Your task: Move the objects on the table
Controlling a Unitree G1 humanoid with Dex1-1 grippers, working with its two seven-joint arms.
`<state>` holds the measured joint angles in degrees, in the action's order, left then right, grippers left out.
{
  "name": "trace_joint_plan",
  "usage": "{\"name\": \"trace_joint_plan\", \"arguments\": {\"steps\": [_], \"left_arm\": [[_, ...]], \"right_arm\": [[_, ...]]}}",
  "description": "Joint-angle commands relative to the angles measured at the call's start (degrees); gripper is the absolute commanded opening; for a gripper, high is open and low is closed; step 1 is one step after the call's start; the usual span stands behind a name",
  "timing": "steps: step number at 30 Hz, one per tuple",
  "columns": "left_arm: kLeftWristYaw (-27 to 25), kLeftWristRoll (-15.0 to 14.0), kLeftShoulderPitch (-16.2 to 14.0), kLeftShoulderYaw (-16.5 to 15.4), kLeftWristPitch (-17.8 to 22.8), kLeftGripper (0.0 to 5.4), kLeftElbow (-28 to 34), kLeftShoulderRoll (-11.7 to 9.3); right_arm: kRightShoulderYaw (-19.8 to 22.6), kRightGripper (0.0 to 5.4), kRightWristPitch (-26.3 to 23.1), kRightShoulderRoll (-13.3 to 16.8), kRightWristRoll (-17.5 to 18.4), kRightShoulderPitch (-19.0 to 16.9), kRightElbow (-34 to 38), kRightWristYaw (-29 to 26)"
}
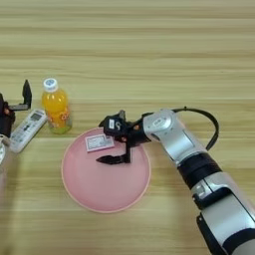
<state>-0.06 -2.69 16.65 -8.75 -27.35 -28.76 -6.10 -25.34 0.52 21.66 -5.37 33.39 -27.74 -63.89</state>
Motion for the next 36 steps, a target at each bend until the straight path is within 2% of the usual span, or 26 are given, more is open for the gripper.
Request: {"name": "trace_joint_plan", "arguments": {"steps": [1,13,22,30,36], "left_arm": [[0.3,0.2,0.0,0.1,-0.1,5.4,0.1,0.0],[0.3,0.3,0.0,0.1,0.0,5.4,0.2,0.1],[0.3,0.2,0.3,0.1,0.2,5.4,0.0,0.1],[0.5,0.4,0.6,0.1,0.0,5.4,-0.6,0.2],[0.8,0.8,0.8,0.4,-0.1,5.4,-0.7,0.3]], "right_arm": [[-1.8,5.37,-2.8,1.7,-2.1,-0.1,-0.6,-2.3],[-3.4,5.37,-6.7,3.9,-2.1,-1.2,1.8,-6.1],[-3.9,5.37,-10.1,7.1,-0.2,-3.5,9.5,-10.9],[-2.1,5.37,-11.1,6.4,0.2,-3.3,12.4,-8.1],[-0.4,5.37,-7.9,5.8,0.9,-2.4,13.9,-5.2]]}}
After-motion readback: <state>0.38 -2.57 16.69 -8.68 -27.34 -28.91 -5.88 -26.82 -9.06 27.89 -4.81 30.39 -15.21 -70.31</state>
